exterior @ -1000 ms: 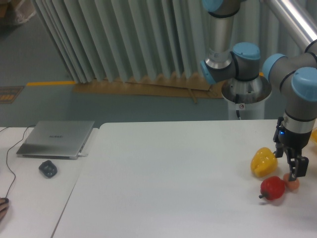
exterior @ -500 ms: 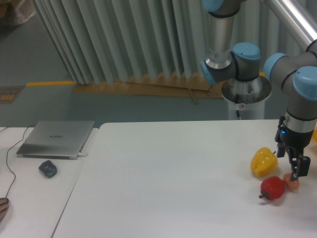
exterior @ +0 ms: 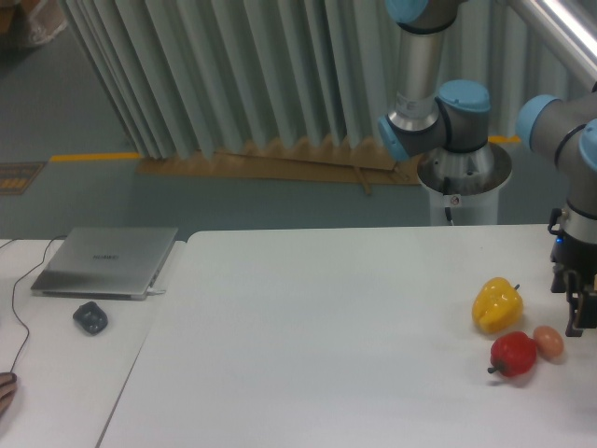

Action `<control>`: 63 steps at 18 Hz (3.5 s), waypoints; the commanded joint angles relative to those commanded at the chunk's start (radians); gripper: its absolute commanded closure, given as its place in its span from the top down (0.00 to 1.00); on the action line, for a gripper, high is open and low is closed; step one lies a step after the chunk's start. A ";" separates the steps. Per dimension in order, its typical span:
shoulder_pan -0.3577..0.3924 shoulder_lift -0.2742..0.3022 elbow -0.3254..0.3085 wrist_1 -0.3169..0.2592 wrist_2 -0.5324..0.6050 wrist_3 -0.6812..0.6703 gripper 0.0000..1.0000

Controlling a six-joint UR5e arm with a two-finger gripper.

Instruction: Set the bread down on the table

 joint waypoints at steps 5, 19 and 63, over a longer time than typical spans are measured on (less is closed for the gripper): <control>0.023 -0.003 0.001 0.046 -0.003 0.121 1.00; 0.092 0.005 0.057 0.045 -0.066 0.317 1.00; 0.328 -0.238 0.176 0.253 0.152 1.264 1.00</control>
